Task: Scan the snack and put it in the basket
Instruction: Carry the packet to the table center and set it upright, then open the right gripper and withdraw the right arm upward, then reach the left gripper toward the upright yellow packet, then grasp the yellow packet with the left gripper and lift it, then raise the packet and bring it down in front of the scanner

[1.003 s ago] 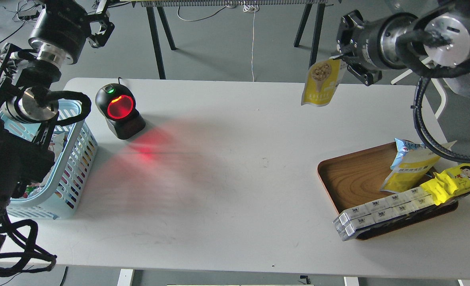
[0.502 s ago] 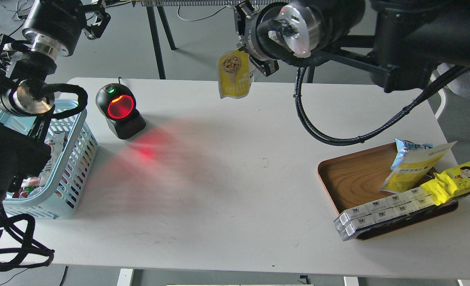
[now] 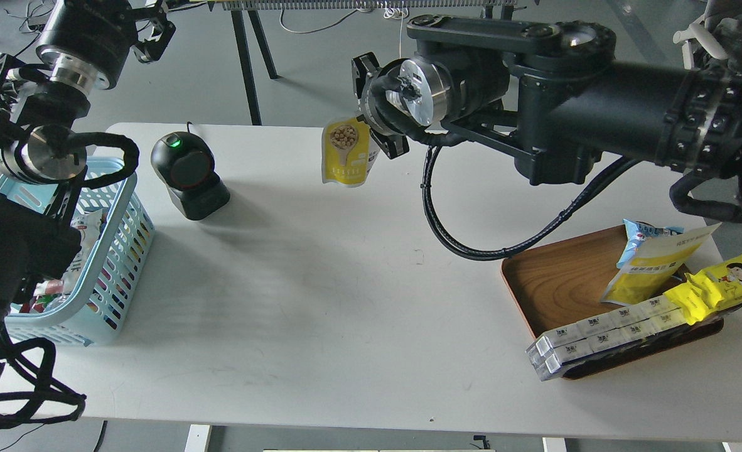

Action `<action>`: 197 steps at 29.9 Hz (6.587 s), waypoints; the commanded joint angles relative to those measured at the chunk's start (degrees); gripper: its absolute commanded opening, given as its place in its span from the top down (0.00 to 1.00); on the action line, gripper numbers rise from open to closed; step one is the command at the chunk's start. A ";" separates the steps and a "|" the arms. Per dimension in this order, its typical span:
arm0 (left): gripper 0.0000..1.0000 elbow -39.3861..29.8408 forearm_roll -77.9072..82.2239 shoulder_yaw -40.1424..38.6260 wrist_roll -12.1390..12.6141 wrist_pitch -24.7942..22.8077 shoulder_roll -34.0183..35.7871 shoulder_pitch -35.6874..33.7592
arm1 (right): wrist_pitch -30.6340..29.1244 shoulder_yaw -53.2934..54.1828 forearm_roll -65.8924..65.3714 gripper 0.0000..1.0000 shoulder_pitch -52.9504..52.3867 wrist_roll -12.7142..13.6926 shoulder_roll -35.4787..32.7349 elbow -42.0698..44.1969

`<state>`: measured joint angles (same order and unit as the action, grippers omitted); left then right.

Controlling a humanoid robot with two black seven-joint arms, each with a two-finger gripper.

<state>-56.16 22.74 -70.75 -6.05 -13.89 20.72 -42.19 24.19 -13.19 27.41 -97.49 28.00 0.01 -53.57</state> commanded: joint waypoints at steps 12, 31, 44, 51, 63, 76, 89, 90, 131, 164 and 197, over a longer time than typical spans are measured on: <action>0.00 0.08 -0.06 -0.01 -0.10 0.00 -0.15 0.18 | -0.81 -0.26 -0.52 0.99 4.86 0.00 -0.01 -2.41; 0.00 0.17 -0.06 -0.01 -0.10 0.00 -0.24 0.18 | -1.07 0.00 -4.30 0.03 6.79 0.00 -0.01 -4.09; 0.00 0.08 0.55 0.78 0.86 0.00 2.39 -0.17 | -5.98 8.08 -5.97 0.02 -3.58 0.00 -0.01 -4.26; 0.00 -0.18 4.67 8.23 1.83 -0.17 10.99 -5.17 | -11.79 19.67 -9.56 0.03 -1.04 0.00 -11.15 -4.17; 0.00 -9.65 17.42 20.56 3.67 -9.22 37.44 -10.37 | -21.19 49.99 -10.45 0.03 23.37 -0.84 -31.91 -2.07; 0.00 -39.37 31.03 24.50 4.73 -9.58 52.14 -9.93 | -29.99 74.18 -10.27 0.02 50.73 -8.31 -30.33 -0.84; 0.00 -42.46 78.23 31.10 5.61 -9.93 30.98 -9.84 | -47.02 70.68 -10.54 0.01 53.55 -10.68 -29.45 14.62; 0.00 -42.46 80.16 31.63 6.13 -10.45 29.13 -9.84 | -48.08 69.97 -10.54 0.01 53.55 -11.04 -29.10 15.76; 0.54 -22.42 102.26 41.48 18.44 -14.11 -4.90 -2.20 | -49.94 63.20 -10.54 0.02 46.96 -13.68 -27.17 21.93; 1.00 -35.24 102.26 33.66 10.45 -14.11 9.33 -6.94 | -49.94 63.20 -10.54 0.02 45.99 -13.68 -26.81 21.84; 1.00 -41.14 86.25 27.41 -5.29 -12.14 52.14 -7.13 | -49.68 63.11 -10.54 0.02 42.92 -13.68 -24.79 22.02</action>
<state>-97.27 109.02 -44.57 -11.87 -27.84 73.11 -52.39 -25.50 49.92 16.87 -54.23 14.32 -24.71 -31.63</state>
